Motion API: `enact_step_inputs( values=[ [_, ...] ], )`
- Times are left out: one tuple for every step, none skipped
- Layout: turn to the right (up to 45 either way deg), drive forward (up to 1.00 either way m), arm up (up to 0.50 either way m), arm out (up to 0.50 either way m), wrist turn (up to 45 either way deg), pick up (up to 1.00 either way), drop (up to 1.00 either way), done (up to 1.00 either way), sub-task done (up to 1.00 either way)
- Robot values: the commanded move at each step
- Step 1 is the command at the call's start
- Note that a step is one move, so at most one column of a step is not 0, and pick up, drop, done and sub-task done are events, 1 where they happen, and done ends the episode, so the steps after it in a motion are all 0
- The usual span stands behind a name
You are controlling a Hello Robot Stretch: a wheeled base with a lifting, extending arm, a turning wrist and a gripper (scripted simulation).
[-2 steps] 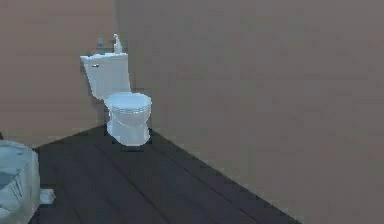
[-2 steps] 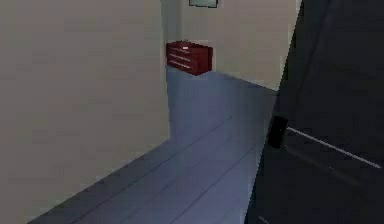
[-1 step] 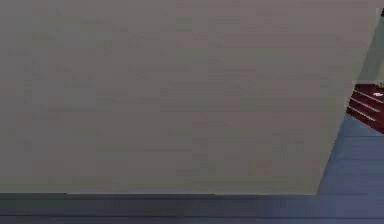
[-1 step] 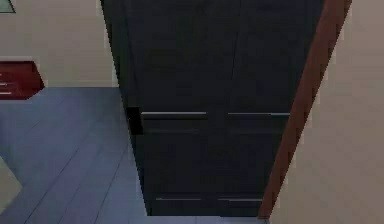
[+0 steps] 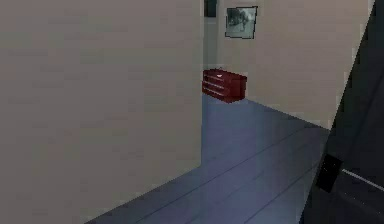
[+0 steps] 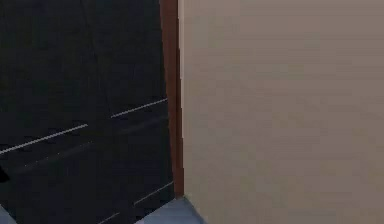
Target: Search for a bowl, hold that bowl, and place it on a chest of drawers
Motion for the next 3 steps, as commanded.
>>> enact_step_inputs(
  values=[
    [0.0,0.70,0.00,0.00,0.0,0.00,0.00,0.00,0.00],
    [-3.0,0.00,0.00,0.00,0.0,0.00,0.00,0.00,0.00],
    [0.0,0.35,0.00,0.00,0.0,0.00,0.00,0.00,0.00]
  ],
)
